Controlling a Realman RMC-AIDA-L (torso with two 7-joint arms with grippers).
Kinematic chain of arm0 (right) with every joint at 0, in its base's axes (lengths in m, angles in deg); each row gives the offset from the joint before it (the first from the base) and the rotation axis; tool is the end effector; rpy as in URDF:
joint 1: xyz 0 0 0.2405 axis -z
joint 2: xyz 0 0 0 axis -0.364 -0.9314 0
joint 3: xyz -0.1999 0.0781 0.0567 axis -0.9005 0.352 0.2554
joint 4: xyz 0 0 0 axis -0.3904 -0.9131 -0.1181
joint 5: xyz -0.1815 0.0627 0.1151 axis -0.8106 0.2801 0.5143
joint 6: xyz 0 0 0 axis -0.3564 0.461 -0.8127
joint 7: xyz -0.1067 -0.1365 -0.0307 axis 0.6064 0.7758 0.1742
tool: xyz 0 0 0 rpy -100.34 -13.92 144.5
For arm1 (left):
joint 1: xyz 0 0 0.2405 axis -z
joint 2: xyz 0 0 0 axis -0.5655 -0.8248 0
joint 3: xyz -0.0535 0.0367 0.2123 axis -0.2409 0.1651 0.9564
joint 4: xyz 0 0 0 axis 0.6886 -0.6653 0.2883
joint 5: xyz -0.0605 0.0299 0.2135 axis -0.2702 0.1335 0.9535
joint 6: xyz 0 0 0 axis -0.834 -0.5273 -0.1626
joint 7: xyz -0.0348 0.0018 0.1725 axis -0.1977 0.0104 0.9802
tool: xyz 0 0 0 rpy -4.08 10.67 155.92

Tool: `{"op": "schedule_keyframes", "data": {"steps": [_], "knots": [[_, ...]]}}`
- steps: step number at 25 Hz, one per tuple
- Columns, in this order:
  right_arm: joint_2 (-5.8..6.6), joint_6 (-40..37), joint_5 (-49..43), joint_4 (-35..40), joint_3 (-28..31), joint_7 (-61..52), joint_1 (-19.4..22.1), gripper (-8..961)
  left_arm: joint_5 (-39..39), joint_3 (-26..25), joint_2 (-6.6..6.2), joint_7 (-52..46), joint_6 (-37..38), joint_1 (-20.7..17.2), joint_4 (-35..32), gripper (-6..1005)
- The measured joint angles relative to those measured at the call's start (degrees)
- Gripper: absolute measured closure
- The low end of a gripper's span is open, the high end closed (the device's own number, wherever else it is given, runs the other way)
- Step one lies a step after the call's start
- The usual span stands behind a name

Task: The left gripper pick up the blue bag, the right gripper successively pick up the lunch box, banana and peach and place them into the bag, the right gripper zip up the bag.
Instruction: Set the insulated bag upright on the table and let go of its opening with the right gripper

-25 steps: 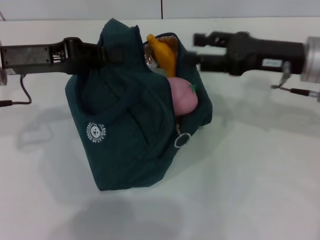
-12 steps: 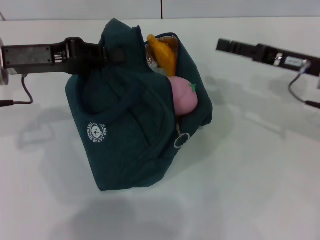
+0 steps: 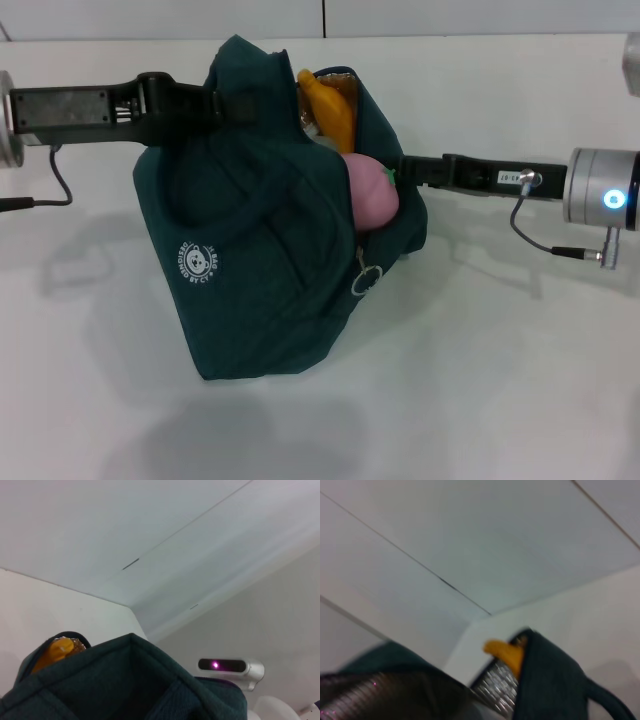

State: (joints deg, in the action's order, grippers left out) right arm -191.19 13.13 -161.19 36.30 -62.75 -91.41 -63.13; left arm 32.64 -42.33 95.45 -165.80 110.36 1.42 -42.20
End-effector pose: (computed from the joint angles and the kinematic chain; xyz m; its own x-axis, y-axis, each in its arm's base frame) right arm 0.1810 0.3895 -0.0712 0.3363 -0.7791 -0.5291 -0.8549 -0.4882 0.1755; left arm -0.1811 0.3522 0.0524 0.2961 0.8423 0.4504 0.7815 -0.4848 0.3928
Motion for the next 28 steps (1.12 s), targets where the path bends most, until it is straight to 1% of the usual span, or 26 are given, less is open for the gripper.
{"op": "schedule_keyframes", "data": {"steps": [6,11,16,19,25,28], "knots": [[-0.08,0.5,0.1,0.2,-0.8,0.5,0.0,217,0.0,0.0,0.07,0.1,0.0,0.1,0.0,963],[-0.16,0.0,0.4,0.7,-0.6,4.4,0.3,218,0.0,0.0,0.07,0.0,0.0,0.1,0.0,962],[-0.23,-0.4,0.5,0.7,-0.8,5.1,0.3,432,0.0,0.0,0.07,0.0,0.0,0.1,0.0,963],[-0.23,-0.8,1.6,0.7,-0.8,6.3,0.5,669,0.0,0.0,0.07,0.0,0.0,0.1,0.0,963],[-0.20,-2.8,3.7,0.7,-0.4,9.1,1.1,746,0.0,0.0,0.07,0.0,0.0,0.1,0.0,963],[-0.13,-6.1,8.4,0.7,-0.3,13.5,2.7,775,0.0,0.0,0.06,-0.1,0.0,0.1,0.0,963]]}}
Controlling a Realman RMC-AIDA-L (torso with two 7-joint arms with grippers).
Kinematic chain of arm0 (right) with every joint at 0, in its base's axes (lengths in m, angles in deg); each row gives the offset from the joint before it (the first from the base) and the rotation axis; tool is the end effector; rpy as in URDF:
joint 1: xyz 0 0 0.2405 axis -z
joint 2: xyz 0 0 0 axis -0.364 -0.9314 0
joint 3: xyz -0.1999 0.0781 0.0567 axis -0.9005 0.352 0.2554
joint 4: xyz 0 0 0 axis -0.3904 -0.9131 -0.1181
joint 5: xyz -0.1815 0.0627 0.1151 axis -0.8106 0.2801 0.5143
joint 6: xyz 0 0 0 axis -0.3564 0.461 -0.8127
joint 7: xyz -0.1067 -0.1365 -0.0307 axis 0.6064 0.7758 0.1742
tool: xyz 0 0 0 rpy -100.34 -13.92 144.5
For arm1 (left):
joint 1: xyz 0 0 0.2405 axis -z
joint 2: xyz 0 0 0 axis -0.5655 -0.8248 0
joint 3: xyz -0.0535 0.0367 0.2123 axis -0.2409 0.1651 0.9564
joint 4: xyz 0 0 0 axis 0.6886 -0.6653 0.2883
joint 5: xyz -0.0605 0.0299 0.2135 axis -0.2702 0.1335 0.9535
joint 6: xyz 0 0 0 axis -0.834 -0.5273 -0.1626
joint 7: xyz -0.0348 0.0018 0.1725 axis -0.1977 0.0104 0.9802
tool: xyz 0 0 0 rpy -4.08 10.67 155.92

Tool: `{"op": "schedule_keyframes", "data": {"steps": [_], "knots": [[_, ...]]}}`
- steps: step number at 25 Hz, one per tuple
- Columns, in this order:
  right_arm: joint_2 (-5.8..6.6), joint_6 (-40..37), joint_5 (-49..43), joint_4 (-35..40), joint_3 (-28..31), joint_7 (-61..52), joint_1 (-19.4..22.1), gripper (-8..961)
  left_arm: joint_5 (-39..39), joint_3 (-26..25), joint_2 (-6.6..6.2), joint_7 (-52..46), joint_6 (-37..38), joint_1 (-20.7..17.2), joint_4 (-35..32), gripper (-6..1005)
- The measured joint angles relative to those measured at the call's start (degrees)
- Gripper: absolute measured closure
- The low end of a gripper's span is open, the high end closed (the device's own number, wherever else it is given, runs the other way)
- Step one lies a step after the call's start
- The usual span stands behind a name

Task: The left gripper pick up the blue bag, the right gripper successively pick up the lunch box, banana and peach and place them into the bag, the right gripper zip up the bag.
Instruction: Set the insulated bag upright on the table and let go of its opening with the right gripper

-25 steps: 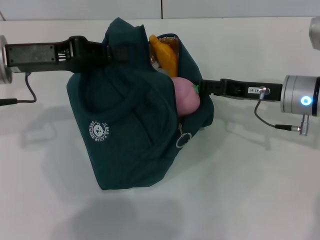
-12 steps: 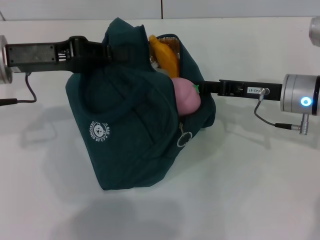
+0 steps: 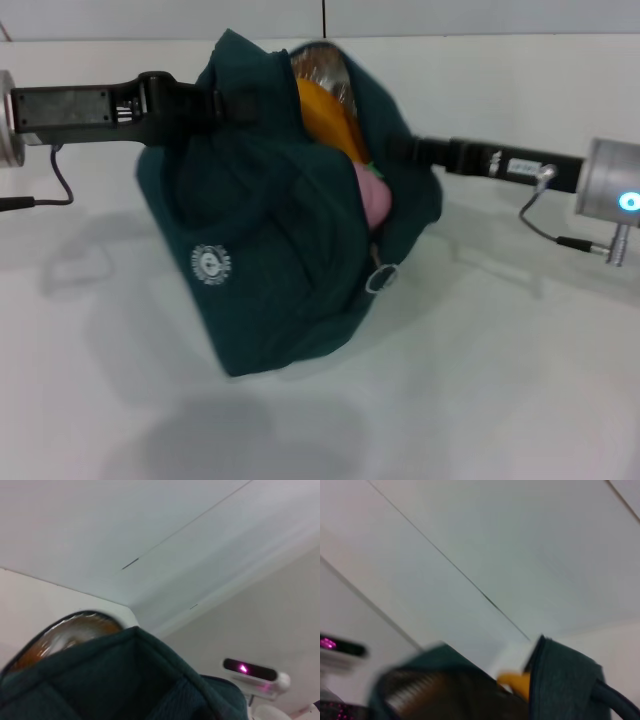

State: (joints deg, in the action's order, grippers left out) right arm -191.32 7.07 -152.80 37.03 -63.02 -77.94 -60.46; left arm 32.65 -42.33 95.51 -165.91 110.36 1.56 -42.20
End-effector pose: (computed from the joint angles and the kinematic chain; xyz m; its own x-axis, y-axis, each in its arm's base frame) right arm 0.1694 0.3814 -0.0559 0.4101 -0.6441 -0.6457 -0.7420 -0.6473 0.1744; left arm -0.1801 0.3525 0.0521 0.2964 0.8428 0.4492 0.7806 -0.4848 0.3945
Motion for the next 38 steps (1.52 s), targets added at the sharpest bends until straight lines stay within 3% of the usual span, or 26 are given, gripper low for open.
{"op": "schedule_keyframes", "data": {"steps": [4,9,12,17,24,38], "knots": [[0.60,-6.4,6.4,1.2,0.0,5.0,2.8,796,-0.6,0.0,0.00,-0.9,0.1,0.0,0.0,962],[0.85,-13.4,9.1,11.3,1.1,7.4,10.8,816,-2.1,0.0,0.20,-1.7,0.4,0.6,0.4,962],[1.24,-17.2,9.1,14.3,2.5,7.4,14.3,828,-2.1,0.0,1.06,-1.5,-0.3,1.4,1.9,962],[1.67,-19.7,8.2,13.1,3.4,7.9,17.0,859,-0.7,0.4,3.01,0.8,-3.8,2.8,5.8,963],[1.85,-19.5,7.6,8.8,3.7,9.4,17.5,897,0.4,3.8,4.95,3.4,-6.5,5.0,9.9,962],[1.36,-19.5,7.2,7.4,3.7,9.5,17.2,886,0.0,4.2,5.10,3.4,-6.8,3.8,10.3,963]]}}
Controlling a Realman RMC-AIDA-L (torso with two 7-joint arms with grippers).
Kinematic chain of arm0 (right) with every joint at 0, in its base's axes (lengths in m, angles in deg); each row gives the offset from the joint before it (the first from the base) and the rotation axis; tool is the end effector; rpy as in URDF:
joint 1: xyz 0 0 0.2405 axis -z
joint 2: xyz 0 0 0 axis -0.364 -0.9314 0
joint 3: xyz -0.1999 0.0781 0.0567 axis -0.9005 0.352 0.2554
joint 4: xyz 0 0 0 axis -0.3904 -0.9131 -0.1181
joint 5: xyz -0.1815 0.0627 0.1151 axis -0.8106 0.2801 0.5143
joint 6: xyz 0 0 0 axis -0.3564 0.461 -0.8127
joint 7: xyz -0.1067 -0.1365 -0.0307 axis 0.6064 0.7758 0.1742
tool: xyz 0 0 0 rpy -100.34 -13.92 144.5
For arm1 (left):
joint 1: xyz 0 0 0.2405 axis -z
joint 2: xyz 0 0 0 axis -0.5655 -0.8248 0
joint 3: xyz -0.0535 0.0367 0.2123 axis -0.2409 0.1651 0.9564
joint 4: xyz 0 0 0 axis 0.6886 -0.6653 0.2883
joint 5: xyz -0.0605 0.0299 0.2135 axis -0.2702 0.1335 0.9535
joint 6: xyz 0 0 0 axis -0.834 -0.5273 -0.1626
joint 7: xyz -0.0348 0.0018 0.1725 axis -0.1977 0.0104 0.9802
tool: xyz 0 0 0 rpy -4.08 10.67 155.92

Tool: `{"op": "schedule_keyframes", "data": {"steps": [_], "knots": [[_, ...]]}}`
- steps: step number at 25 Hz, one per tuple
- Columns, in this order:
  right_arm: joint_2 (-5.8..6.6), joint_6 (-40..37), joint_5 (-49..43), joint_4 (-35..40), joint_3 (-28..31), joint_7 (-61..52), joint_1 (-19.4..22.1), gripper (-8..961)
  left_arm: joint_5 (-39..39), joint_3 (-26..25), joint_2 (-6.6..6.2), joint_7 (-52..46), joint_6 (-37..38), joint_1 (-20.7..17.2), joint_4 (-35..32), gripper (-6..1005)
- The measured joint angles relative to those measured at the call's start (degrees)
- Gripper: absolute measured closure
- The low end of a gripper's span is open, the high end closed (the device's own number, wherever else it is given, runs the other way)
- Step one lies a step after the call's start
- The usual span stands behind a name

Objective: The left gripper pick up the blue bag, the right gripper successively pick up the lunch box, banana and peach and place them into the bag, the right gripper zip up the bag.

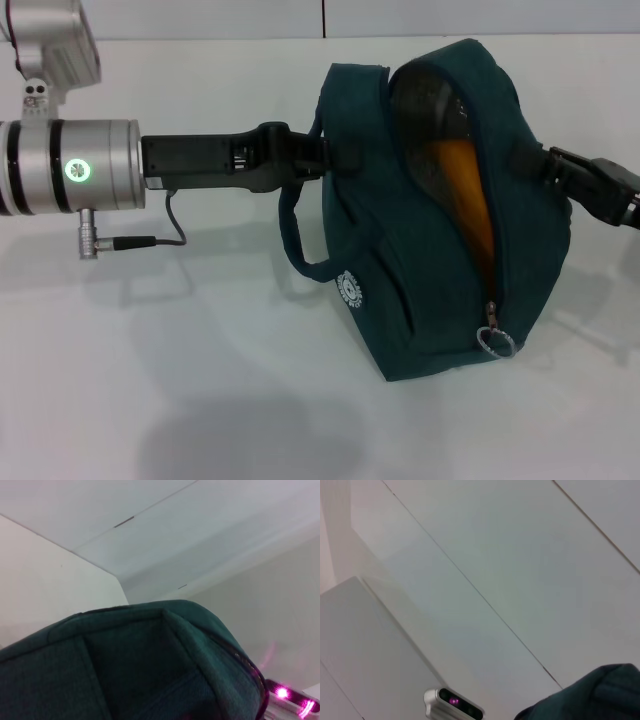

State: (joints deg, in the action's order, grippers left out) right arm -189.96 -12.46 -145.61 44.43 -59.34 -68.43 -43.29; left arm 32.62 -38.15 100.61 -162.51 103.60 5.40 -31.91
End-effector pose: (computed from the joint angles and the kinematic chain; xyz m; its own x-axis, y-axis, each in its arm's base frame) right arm 0.2087 0.3169 0.0071 0.3260 -0.4810 -0.8139 -0.6251 -0.7555 0.1961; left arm -0.1620 0.3465 -0.0210 0.2485 0.8972 0.3650 0.7727 -0.4109 0.4839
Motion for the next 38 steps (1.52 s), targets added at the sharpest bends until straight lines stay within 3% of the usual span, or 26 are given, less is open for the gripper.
{"op": "schedule_keyframes", "data": {"steps": [4,10,15,18,24,31,38], "knots": [[-0.07,-0.8,0.3,-0.6,0.1,1.1,0.3,883,0.0,0.0,0.02,0.0,0.0,-0.3,0.1,963],[0.07,-2.7,0.4,-0.8,0.5,2.3,1.4,660,-0.1,0.0,0.07,0.1,0.0,-0.6,0.1,962],[0.52,-5.9,0.3,-1.1,2.4,5.7,2.9,419,-0.1,0.1,0.09,0.1,0.1,-0.6,0.1,962],[0.67,-9.0,0.3,-1.0,2.7,12.9,5.3,184,-0.1,0.3,0.09,0.1,0.1,-0.6,0.1,962],[0.40,-14.2,-3.0,-1.5,2.9,24.6,8.3,99,0.2,0.3,0.09,0.1,0.1,-0.5,0.1,963],[-0.02,-17.8,-8.9,-7.0,2.6,35.9,10.4,125,0.3,0.3,0.09,0.1,0.1,-0.4,0.1,963],[0.01,-15.3,-9.6,-12.2,2.6,41.2,11.7,150,0.3,0.3,0.21,0.1,0.1,-0.1,0.1,963]]}}
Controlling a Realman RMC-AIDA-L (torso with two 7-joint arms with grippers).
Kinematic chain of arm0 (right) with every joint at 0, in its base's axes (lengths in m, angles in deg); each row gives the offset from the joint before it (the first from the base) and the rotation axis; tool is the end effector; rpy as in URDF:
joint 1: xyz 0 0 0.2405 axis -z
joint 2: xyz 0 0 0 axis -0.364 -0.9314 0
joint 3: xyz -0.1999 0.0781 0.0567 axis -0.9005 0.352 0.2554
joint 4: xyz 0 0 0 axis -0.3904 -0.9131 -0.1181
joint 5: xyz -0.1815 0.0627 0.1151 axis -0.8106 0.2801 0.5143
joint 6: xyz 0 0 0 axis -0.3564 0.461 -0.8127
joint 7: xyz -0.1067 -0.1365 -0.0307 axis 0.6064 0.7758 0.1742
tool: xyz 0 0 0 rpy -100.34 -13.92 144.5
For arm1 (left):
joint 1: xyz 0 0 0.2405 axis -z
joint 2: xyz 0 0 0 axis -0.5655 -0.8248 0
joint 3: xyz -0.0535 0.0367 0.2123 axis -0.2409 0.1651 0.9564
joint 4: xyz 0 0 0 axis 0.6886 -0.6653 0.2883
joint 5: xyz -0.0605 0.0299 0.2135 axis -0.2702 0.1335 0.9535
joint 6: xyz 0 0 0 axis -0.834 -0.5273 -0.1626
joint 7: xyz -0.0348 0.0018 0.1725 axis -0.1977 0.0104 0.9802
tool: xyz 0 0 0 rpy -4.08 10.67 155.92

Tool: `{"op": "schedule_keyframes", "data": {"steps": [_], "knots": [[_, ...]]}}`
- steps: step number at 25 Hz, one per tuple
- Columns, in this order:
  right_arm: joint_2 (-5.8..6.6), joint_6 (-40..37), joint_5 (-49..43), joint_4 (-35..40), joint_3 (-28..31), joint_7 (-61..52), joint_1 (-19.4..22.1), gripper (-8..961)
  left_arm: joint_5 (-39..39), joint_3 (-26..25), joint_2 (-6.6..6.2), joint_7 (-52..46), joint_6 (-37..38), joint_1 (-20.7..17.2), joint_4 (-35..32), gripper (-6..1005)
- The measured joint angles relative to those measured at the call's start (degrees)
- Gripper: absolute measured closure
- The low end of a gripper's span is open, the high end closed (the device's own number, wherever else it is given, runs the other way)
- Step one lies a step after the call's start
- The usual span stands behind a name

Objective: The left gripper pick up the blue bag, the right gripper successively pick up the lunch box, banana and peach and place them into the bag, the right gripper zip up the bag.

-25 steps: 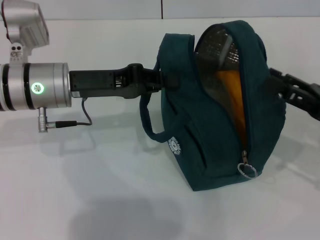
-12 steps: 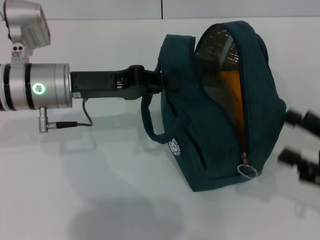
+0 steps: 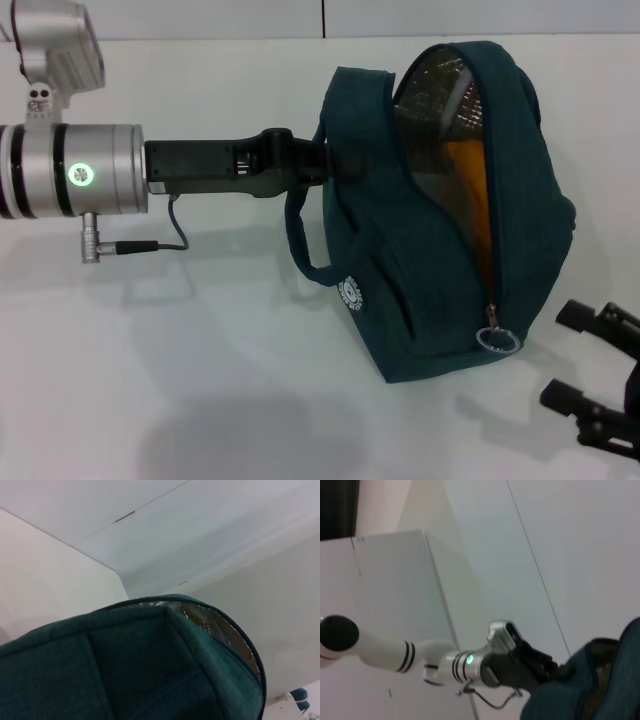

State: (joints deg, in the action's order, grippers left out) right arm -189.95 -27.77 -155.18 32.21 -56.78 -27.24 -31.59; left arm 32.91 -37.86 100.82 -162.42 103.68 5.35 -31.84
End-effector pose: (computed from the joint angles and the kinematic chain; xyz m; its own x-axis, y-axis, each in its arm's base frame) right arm 0.2650 0.2000 -0.0151 0.5411 -0.1575 -0.8261 -0.4306 -0.8957 -0.1112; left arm -0.1621 0.3445 -0.0236 0.2527 0.8998 0.3558 0.7731 -0.4089 0.4850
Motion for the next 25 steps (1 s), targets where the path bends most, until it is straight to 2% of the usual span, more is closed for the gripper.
{"op": "schedule_keyframes", "data": {"steps": [6,15,25], "knots": [[-0.37,4.4,-2.4,-0.4,-0.4,-0.9,-1.6,172,0.0,0.0,0.08,0.0,0.0,0.0,0.0,963],[-0.57,6.7,-2.5,-1.0,-3.6,-2.2,-4.5,205,0.1,0.0,0.11,0.4,0.0,0.0,0.0,962],[-0.62,8.0,-2.5,-1.0,-3.9,-2.4,-5.3,313,0.1,0.0,0.11,0.6,0.1,0.0,0.0,963]]}}
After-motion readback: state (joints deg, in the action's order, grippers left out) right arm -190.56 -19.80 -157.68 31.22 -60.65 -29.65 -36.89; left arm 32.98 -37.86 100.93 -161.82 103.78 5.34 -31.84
